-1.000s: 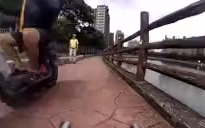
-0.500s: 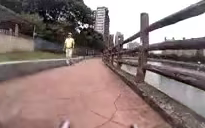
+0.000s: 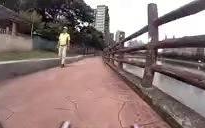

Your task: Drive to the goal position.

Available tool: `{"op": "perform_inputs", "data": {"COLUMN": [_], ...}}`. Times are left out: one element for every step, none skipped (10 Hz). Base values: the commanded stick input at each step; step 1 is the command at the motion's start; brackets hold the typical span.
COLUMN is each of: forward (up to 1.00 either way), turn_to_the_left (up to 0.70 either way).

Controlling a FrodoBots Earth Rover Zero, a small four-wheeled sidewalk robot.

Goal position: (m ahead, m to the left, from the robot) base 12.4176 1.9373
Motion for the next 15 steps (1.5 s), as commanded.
{"op": "perform_inputs", "data": {"forward": [1.0, 1.0, 1.0, 1.0, 1.0, 1.0, 1.0, 1.0, 1.0, 1.0, 1.0, 1.0, 1.0, 1.0, 1.0], "turn_to_the_left": [0.0, 0.0, 0.0, 0.02, 0.02, 0.02, 0.11, 0.4, 0.39, 0.1, 0.0, 0.0, 0.0, 0.0, 0.0]}}
